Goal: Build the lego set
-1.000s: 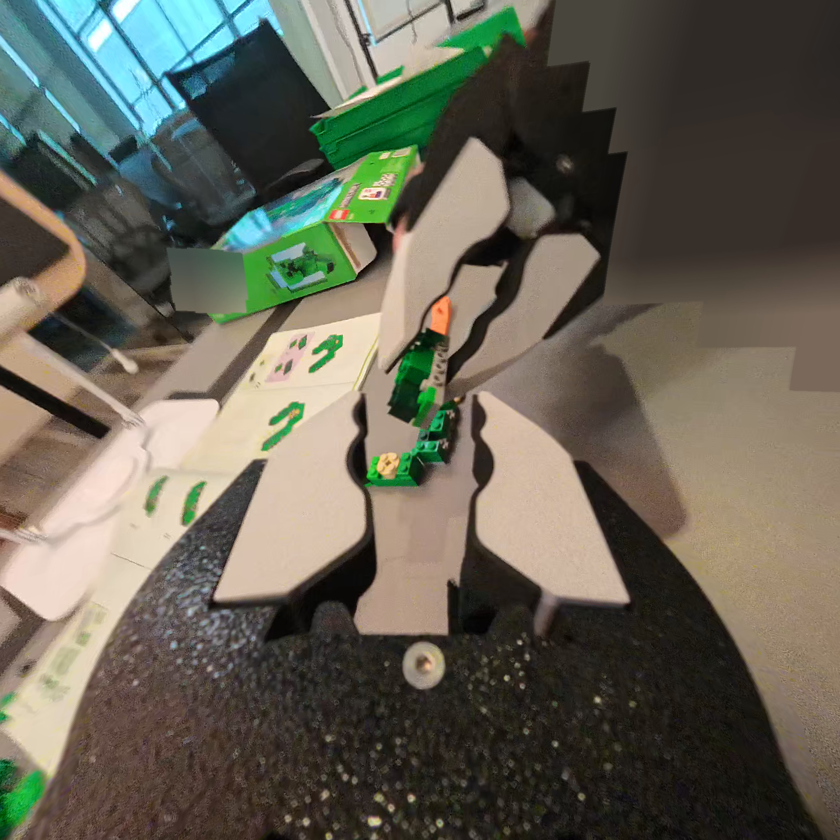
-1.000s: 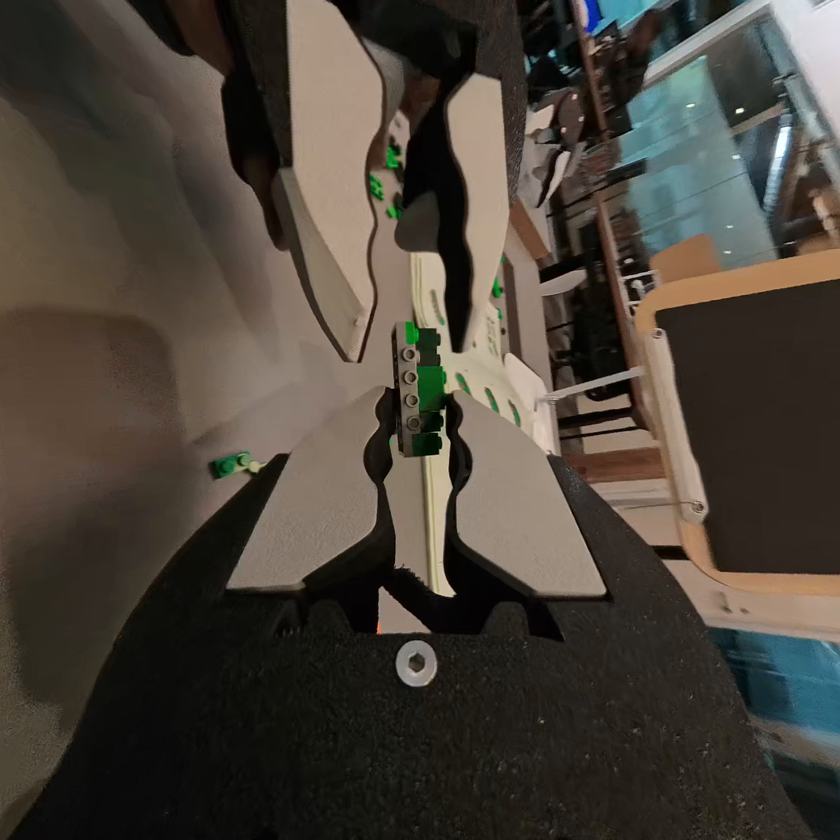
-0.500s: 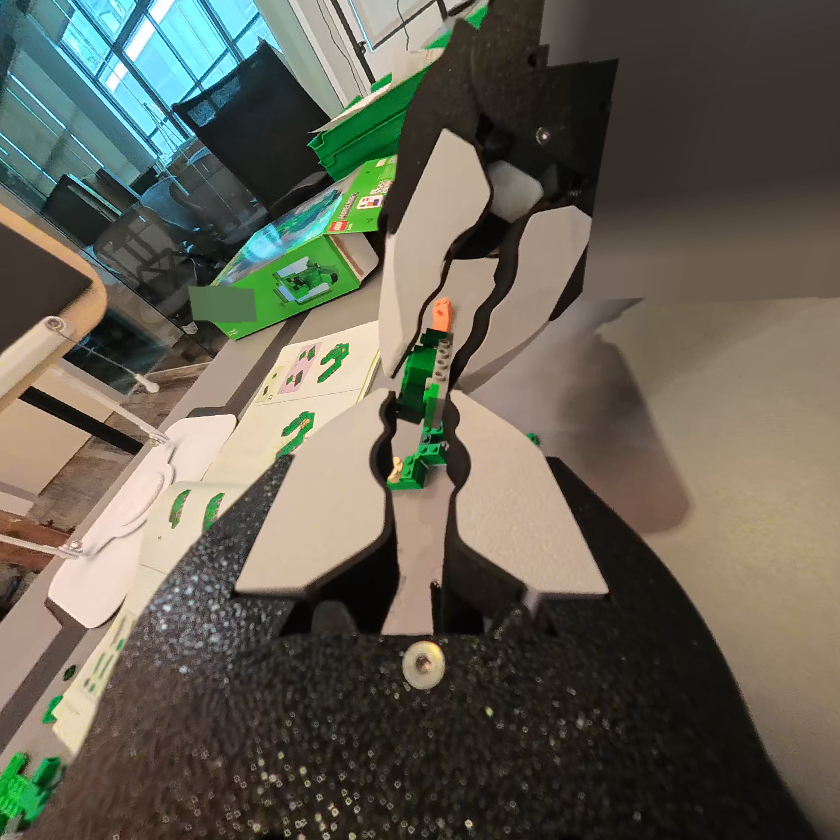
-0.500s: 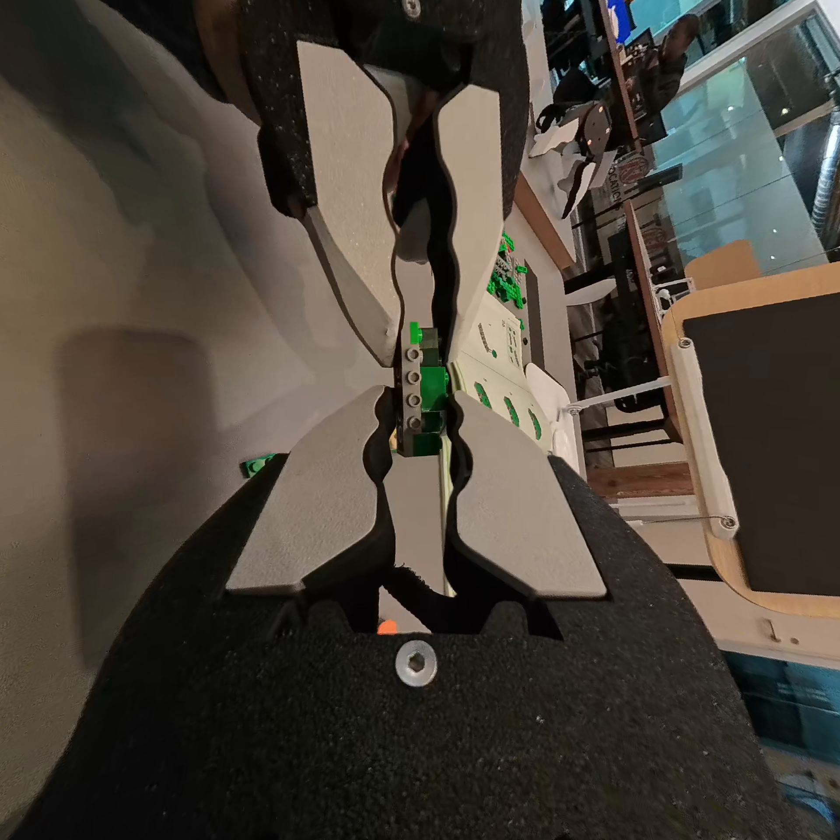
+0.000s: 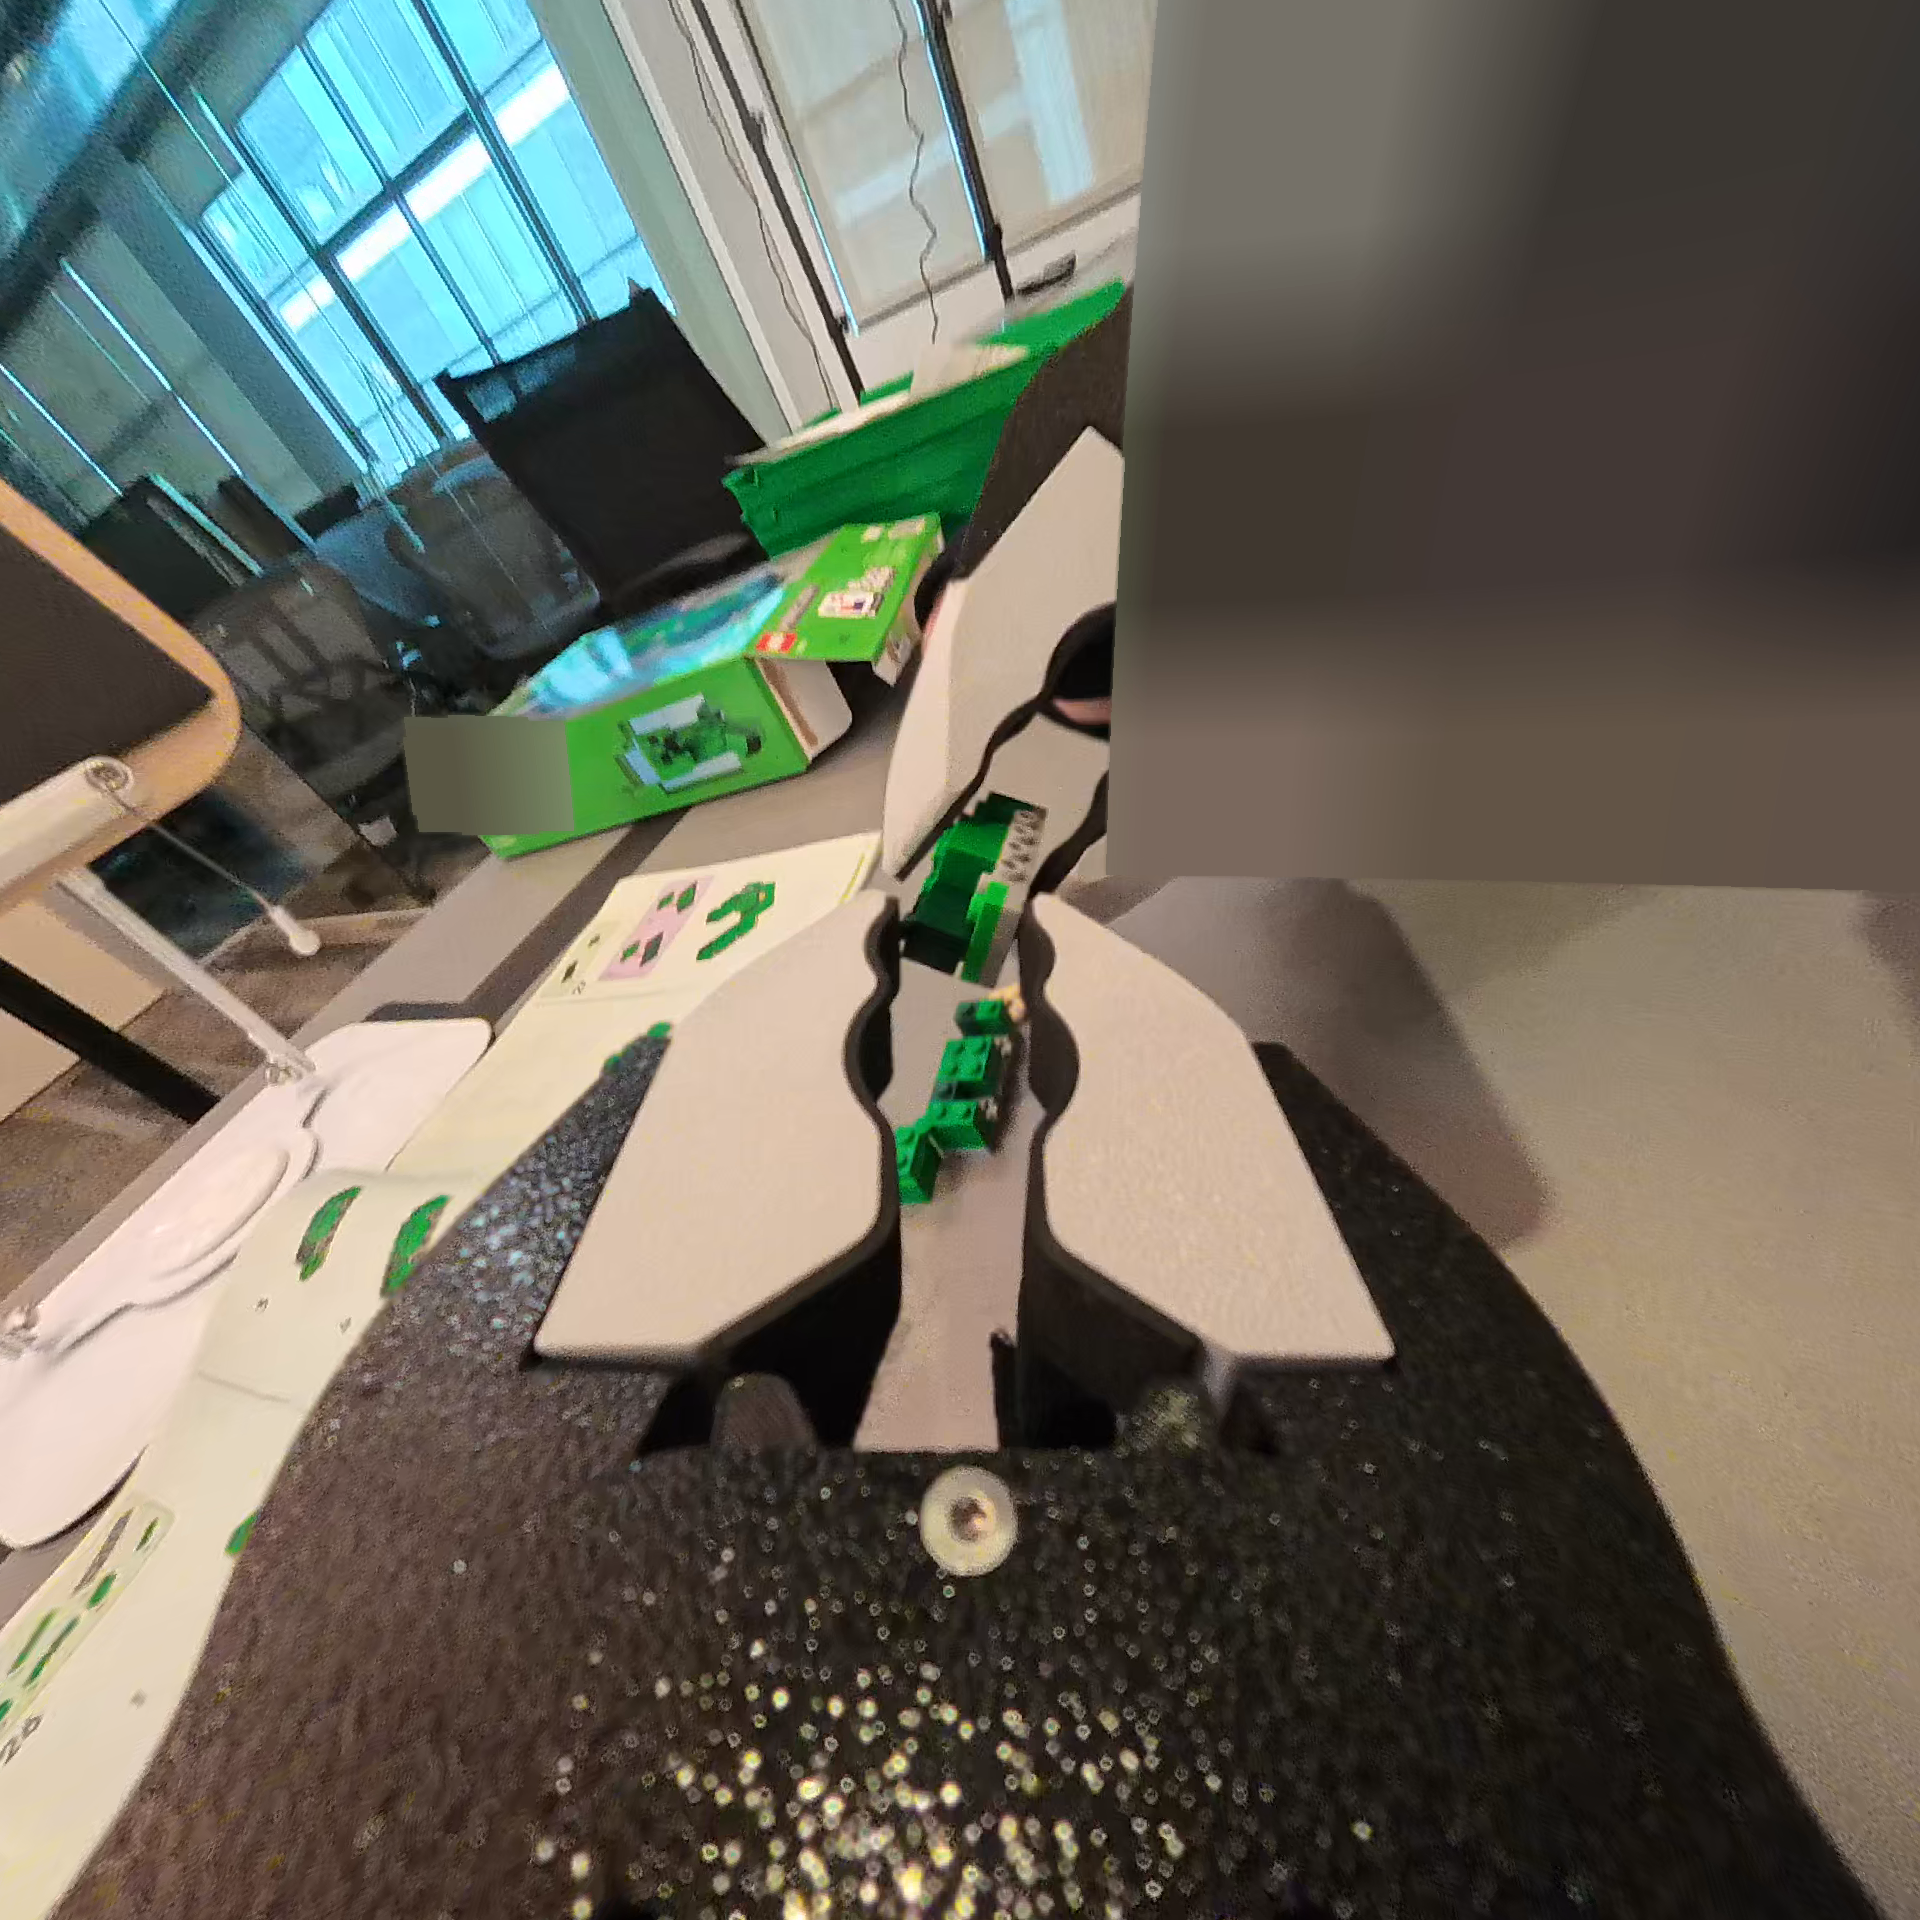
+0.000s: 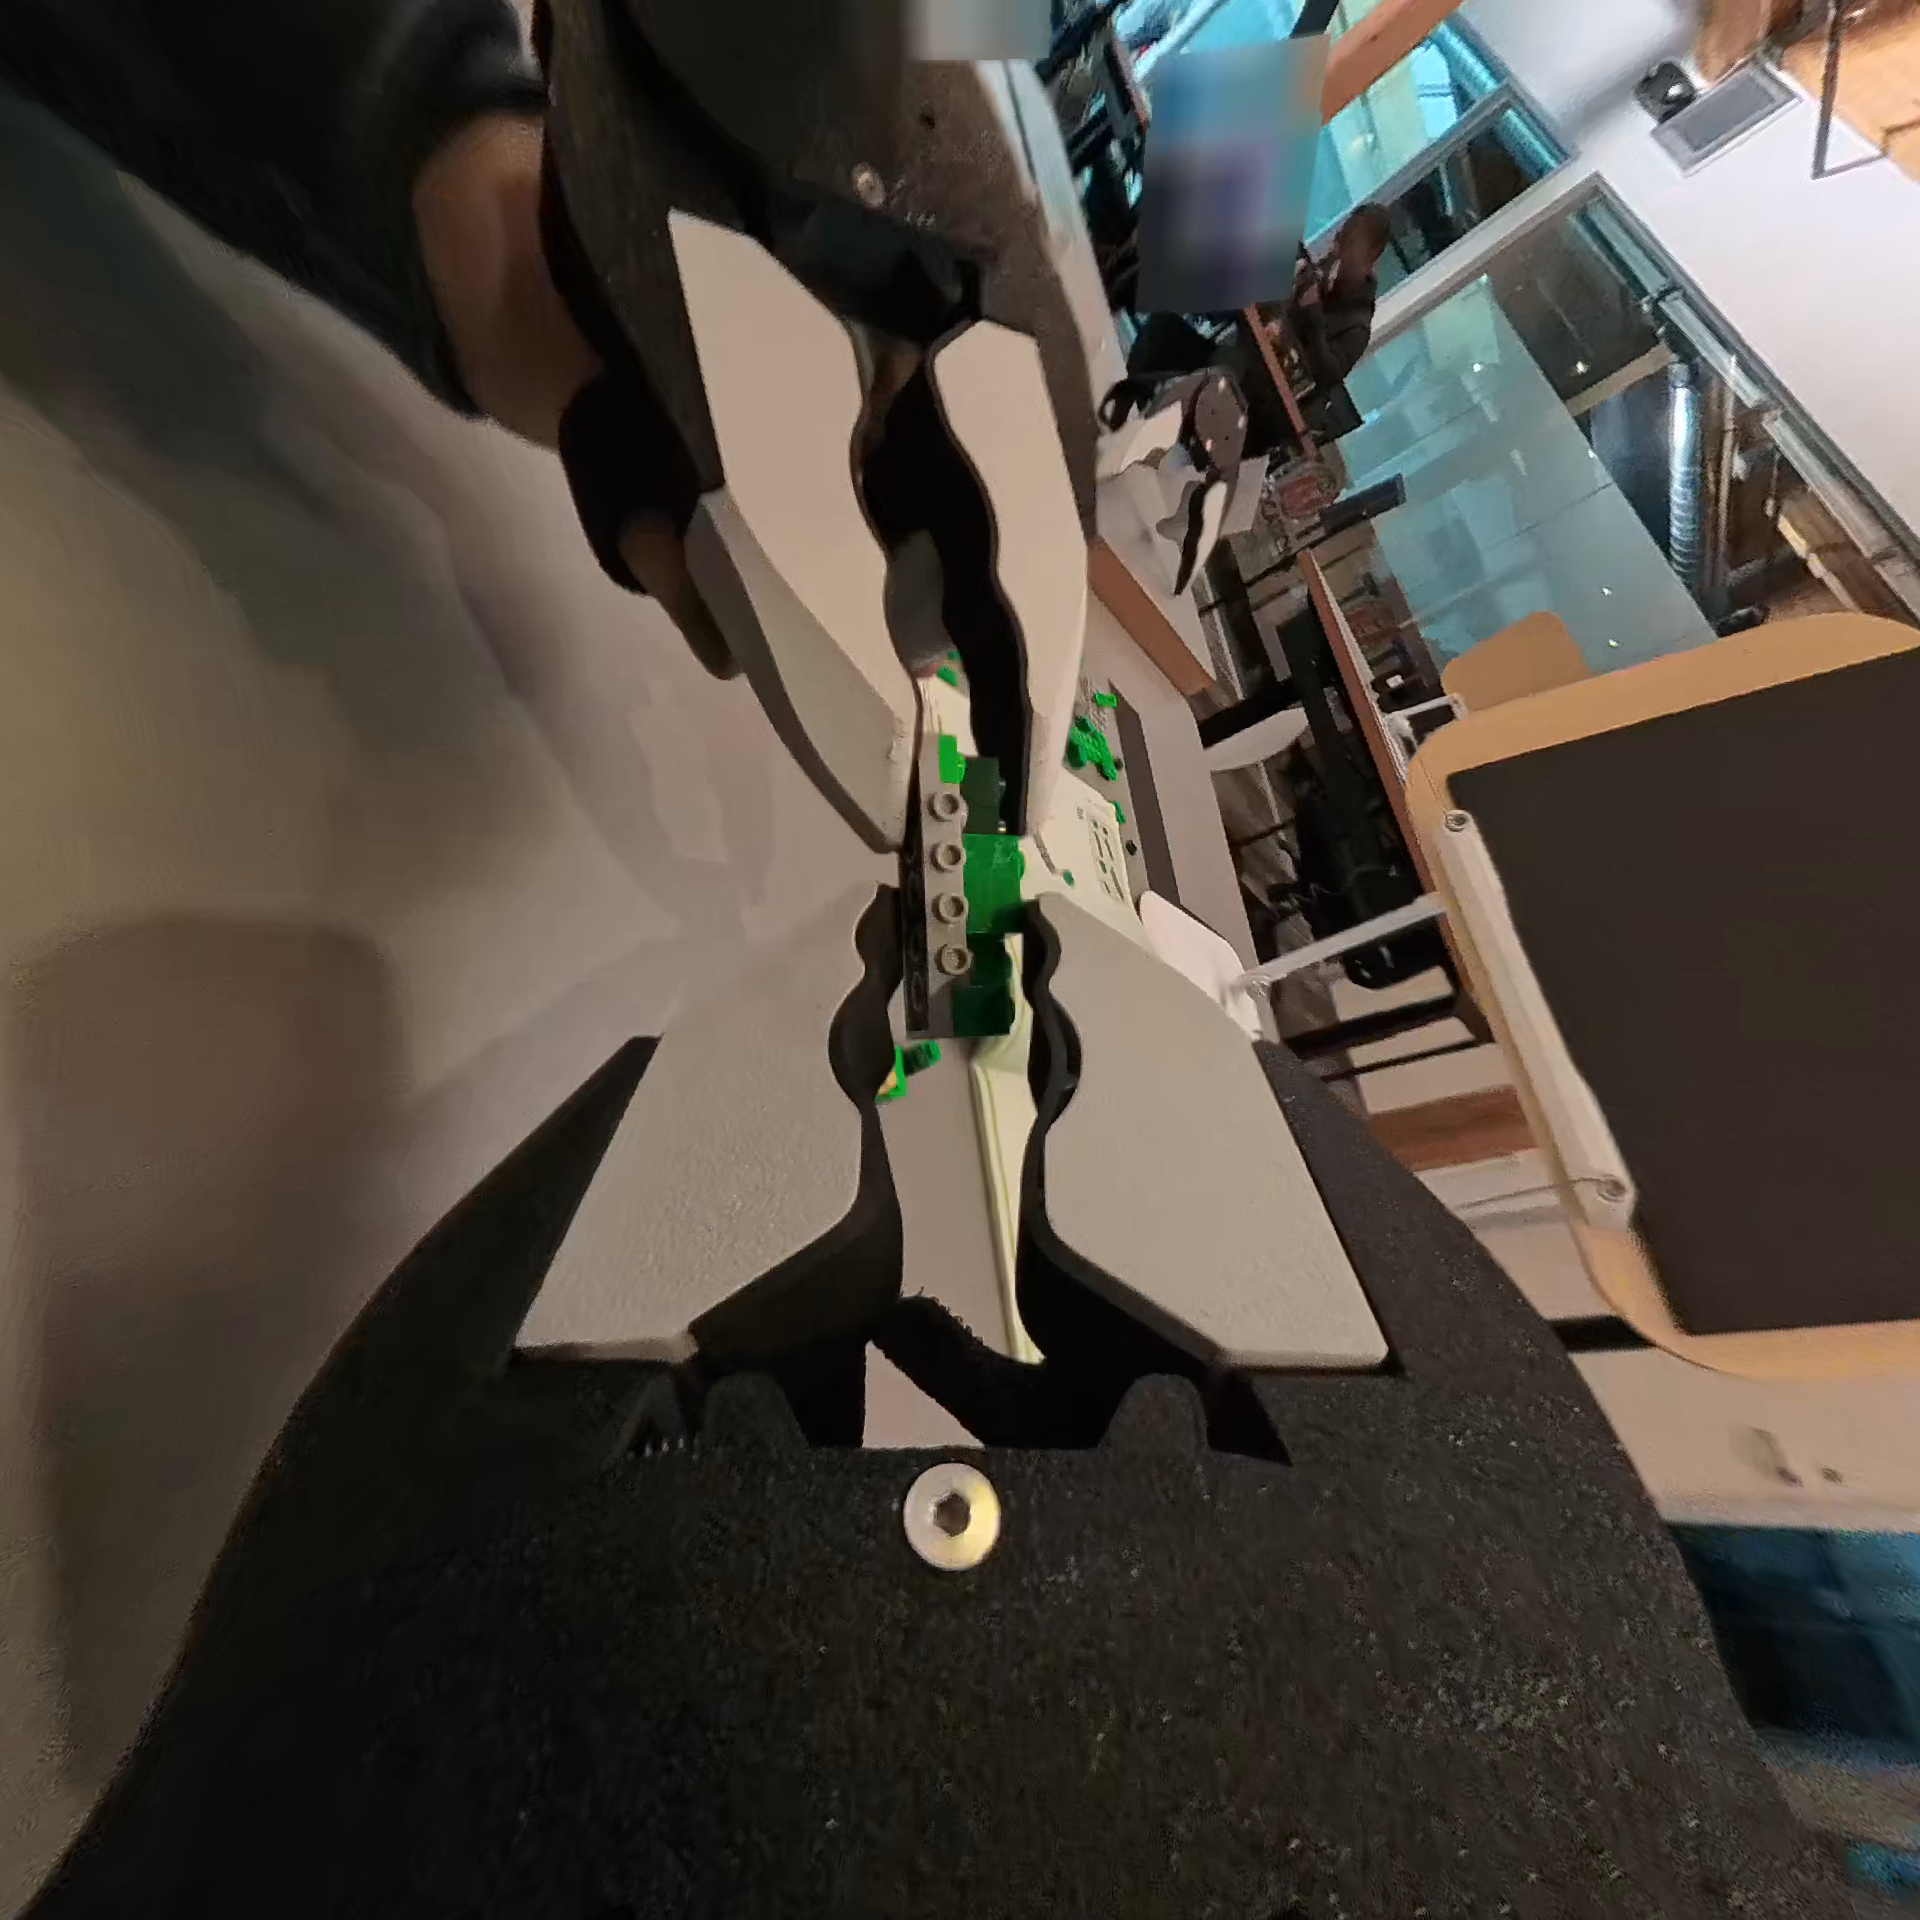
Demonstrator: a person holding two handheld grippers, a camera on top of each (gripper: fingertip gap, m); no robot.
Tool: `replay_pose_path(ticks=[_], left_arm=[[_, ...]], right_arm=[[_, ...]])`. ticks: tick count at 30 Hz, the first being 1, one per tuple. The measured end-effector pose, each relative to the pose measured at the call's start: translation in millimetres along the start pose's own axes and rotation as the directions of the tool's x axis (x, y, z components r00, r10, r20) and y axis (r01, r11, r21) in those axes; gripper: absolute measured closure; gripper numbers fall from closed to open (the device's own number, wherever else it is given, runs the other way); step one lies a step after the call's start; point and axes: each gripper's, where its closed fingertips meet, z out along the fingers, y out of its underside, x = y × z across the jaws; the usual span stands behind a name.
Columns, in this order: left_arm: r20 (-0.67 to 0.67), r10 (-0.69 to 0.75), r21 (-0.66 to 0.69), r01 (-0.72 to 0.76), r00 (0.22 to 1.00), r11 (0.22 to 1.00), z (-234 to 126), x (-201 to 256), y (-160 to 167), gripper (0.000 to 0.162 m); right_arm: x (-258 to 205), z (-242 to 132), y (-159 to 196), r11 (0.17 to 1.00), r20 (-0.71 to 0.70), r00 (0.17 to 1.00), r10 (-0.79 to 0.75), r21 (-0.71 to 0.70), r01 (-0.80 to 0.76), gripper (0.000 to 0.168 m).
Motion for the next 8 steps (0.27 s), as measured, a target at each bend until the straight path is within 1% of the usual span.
replay_pose_path(ticks=[1,2,3,4,8], left_arm=[[-0.008,-0.009,0.034,0.009,1.0,0.999,-1.1,0.9,-4.7,0.141],[-0.024,-0.028,0.07,0.029,0.999,0.997,-2.5,2.0,-9.7,0.137],[-0.034,-0.052,0.106,0.056,0.998,0.993,-4.1,1.6,-14.7,0.128],[-0.056,-0.066,0.145,0.073,0.996,0.987,-6.6,2.9,-20.0,0.126],[-0.112,-0.08,0.287,0.11,0.99,0.952,-18.4,5.9,-39.1,0.132]], right_arm=[[0.8,-1.2,-3.9,0.999,0.009,0.999,0.036,0.033,-0.036,0.147],[0.6,-2.7,-8.6,0.995,0.028,0.997,0.07,0.072,-0.072,0.147],[0.4,-4.4,-14.0,0.987,0.048,0.993,0.106,0.113,-0.111,0.147],[0.2,-6.3,-19.3,0.976,0.074,0.986,0.146,0.154,-0.156,0.147],[2.0,-13.3,-36.0,0.901,0.171,0.943,0.284,0.289,-0.323,0.147]])
